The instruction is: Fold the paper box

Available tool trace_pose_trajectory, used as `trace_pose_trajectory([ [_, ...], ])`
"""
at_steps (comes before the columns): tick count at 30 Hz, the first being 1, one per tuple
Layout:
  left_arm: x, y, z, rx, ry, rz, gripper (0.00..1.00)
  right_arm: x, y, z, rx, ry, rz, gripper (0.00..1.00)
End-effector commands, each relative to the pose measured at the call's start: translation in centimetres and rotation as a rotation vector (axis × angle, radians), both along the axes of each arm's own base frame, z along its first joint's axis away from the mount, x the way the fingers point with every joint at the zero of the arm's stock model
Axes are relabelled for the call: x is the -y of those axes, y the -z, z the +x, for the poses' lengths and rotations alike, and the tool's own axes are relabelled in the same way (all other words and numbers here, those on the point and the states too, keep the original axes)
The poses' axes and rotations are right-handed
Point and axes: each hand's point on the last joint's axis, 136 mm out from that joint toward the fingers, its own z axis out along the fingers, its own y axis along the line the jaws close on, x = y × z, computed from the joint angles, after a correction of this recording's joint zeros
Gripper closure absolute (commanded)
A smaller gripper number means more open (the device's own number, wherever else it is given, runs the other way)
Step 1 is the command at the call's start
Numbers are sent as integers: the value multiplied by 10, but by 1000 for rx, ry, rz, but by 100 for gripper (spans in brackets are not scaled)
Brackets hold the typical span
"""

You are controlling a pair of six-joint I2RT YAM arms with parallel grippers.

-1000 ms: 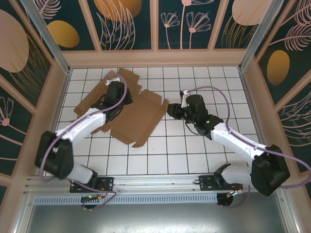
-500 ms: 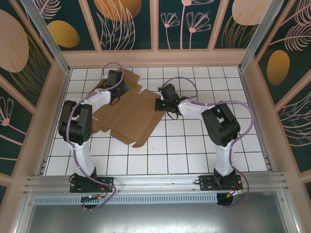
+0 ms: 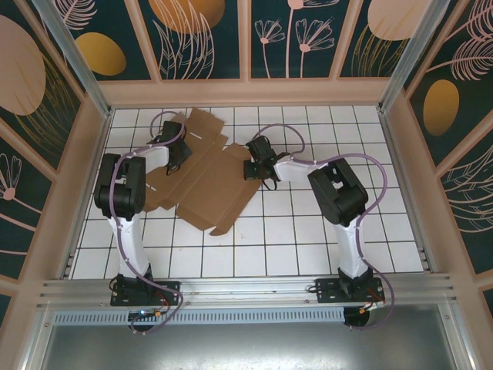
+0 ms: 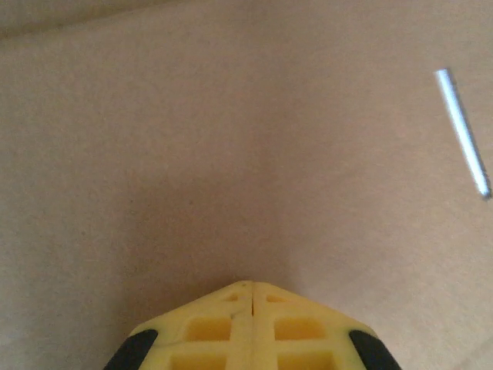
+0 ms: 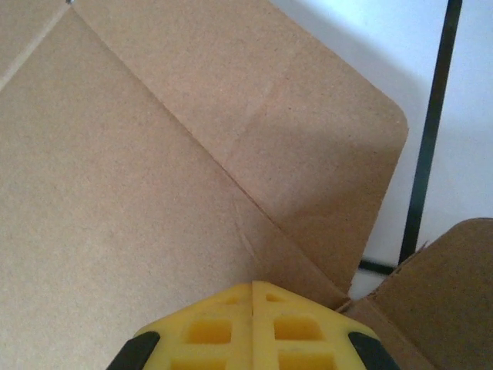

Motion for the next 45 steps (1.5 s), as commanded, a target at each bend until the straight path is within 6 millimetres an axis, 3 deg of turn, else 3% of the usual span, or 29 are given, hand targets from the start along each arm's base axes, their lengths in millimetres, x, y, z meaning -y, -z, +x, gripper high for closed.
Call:
trace_pose_trajectory([
  [1, 25, 19, -1, -50, 57, -97, 100, 29, 28, -52, -140, 25, -132, 100],
  [5, 54, 31, -8, -68, 122, -131, 100, 33, 12, -83, -150, 33, -110, 100],
  [9, 103, 35, -18, -82, 234, -146, 100, 31, -2, -113, -193, 45, -45, 100],
  [13, 149, 39, -33, -110, 342, -198, 100, 27, -25, -130, -194, 66, 38, 97],
  [19, 192, 38, -56, -121, 466, -248, 100, 36, -103, -108, -11, 106, 98, 75],
  [21, 214, 32, -59, -107, 541, -245, 100, 41, -125, -100, 27, 108, 119, 73],
  [26, 250, 33, -63, -105, 667, -210, 100, 71, -143, -79, 63, 174, 156, 73],
  [30, 267, 23, -65, -85, 750, -142, 100, 97, -149, -61, 83, 235, 272, 73],
  [34, 269, -5, -59, -29, 760, -109, 100, 119, -148, -38, 103, 275, 278, 73],
  [37, 263, -38, -55, 42, 738, -99, 100, 117, -149, -21, 151, 239, 249, 72],
  [40, 258, -64, -55, 92, 711, -95, 100, 117, -137, -6, 154, 238, 169, 75],
  [45, 237, -69, -58, 133, 603, -135, 100, 91, -93, -6, 30, 121, 186, 76],
])
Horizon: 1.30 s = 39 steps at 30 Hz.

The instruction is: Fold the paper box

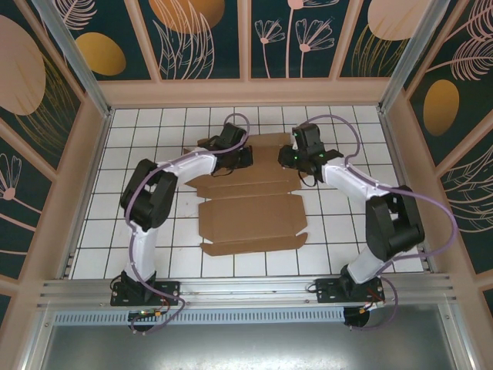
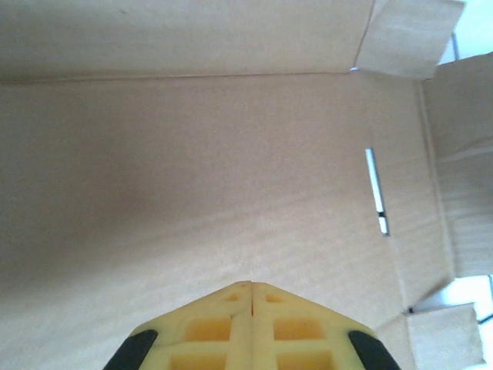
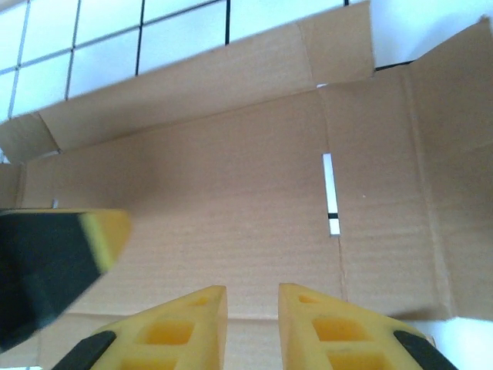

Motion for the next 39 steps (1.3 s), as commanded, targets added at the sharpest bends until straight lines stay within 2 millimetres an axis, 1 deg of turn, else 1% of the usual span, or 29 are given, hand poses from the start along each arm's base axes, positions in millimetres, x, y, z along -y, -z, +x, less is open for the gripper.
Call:
trace_pose_trajectory([
  [1, -13, -5, 10, 16, -82, -34, 100, -20, 21, 4, -35, -94, -5, 77],
  [2, -13, 1, 12, -3, -84, -39, 100, -19, 28, 5, -47, -90, -19, 77],
  [4, -16, 11, 21, -42, -100, -48, 100, -13, 33, 15, -43, -65, -25, 77],
  [5, -16, 15, 27, -51, -98, -55, 100, -11, 31, 20, -33, -60, -16, 76],
  [7, -20, 17, 42, -53, -112, -50, 100, -9, 24, 33, -12, -55, 5, 74],
  [10, -22, 12, 67, -34, -131, -53, 100, -3, 13, 57, 26, -49, 7, 69],
  [11, -23, 7, 78, -24, -140, -59, 100, 0, 11, 66, 33, -39, -2, 68],
  [13, -20, -4, 92, 5, -136, -90, 100, 3, 11, 79, 33, -32, -8, 68],
  [15, -11, -17, 102, 50, -109, -122, 100, 6, 9, 91, 36, -26, 15, 67],
  [17, -8, -18, 111, 54, -117, -124, 100, 12, 8, 100, 40, -9, 24, 66],
  [19, -5, -7, 117, 25, -117, -114, 100, 19, 8, 109, 39, 7, 29, 63],
  [22, -1, 12, 121, -17, -114, -112, 100, 26, 10, 122, 30, 9, 54, 59],
  [23, 0, 18, 121, -24, -116, -109, 100, 27, 12, 126, 27, 4, 56, 57],
  [26, -3, 30, 125, -34, -126, -97, 100, 29, 22, 134, 4, -1, 48, 55],
  [31, -11, 49, 136, -53, -151, -103, 100, 29, 31, 141, -7, -3, 47, 54],
  [32, -13, 52, 137, -58, -154, -101, 100, 29, 33, 142, -10, 0, 44, 52],
  [36, -13, 64, 138, -67, -152, -91, 100, 28, 42, 148, -32, -2, 38, 51],
  [39, -18, 73, 137, -77, -160, -72, 100, 30, 53, 152, -58, 7, 13, 51],
])
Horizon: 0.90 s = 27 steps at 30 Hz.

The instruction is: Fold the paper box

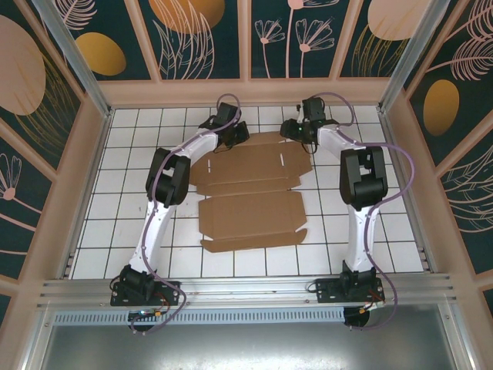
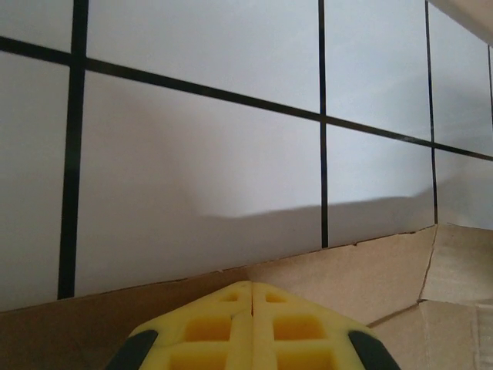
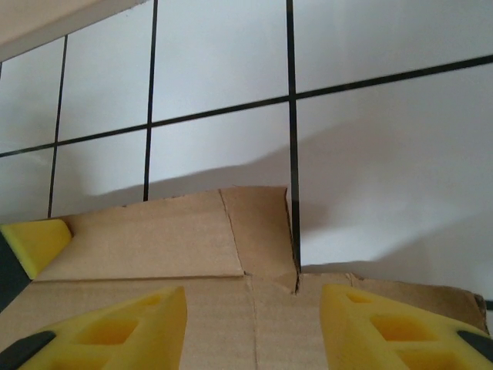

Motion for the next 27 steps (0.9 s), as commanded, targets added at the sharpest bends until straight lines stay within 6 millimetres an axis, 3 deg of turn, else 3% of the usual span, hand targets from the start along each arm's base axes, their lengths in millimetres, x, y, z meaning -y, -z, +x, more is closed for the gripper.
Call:
trace_pose_trajectory([
  [1, -10, 32, -4, -64, -16, 35, 100, 1, 12, 6, -35, -10, -26, 51],
  [13, -5, 35, -16, -74, 25, 4, 100, -12, 36, 26, -83, -46, 28, 50],
  [27, -6, 36, -18, -68, 40, 15, 100, -61, -1, 16, 4, -207, 179, 53],
])
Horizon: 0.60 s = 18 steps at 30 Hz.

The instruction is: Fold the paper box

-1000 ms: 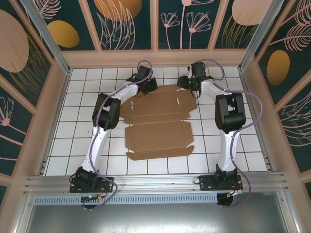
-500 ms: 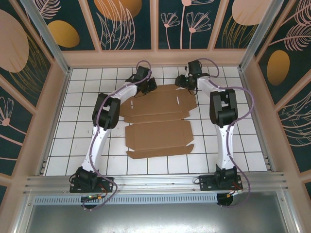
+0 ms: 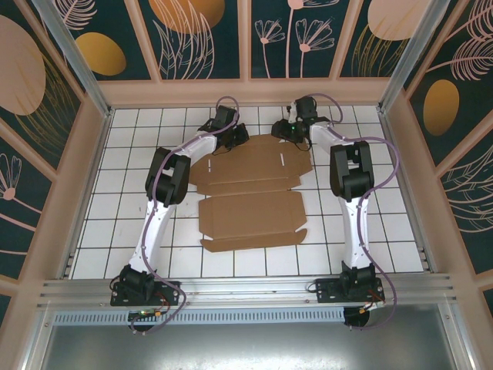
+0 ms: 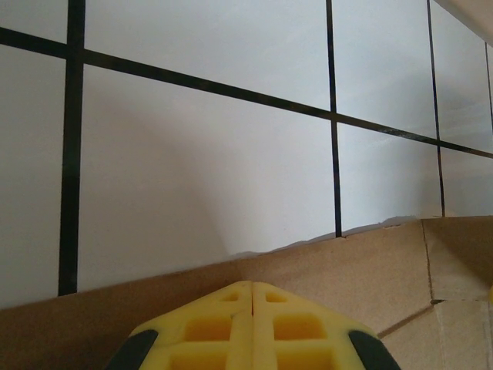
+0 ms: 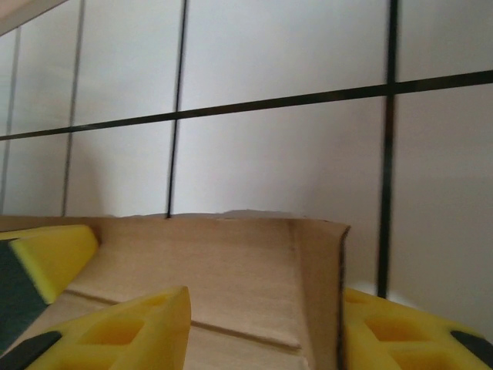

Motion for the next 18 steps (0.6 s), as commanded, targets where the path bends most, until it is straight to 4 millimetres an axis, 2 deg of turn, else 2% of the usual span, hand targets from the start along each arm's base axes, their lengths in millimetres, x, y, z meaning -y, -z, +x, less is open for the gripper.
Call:
trace_pose_trajectory([
  [1, -8, 25, -18, -81, 19, 46, 100, -25, -31, -4, 63, -88, 83, 52],
  [5, -7, 24, -18, -78, 26, 47, 100, -42, -31, -7, 64, -138, 108, 50],
  [8, -6, 24, -18, -79, 31, 43, 100, -48, -19, -8, 40, -153, 97, 49],
  [14, -7, 22, -19, -78, 36, 51, 100, -41, 21, -5, -54, -128, 27, 49],
  [18, -6, 17, -19, -72, 40, 44, 100, -39, 18, -6, -51, -126, 20, 48],
])
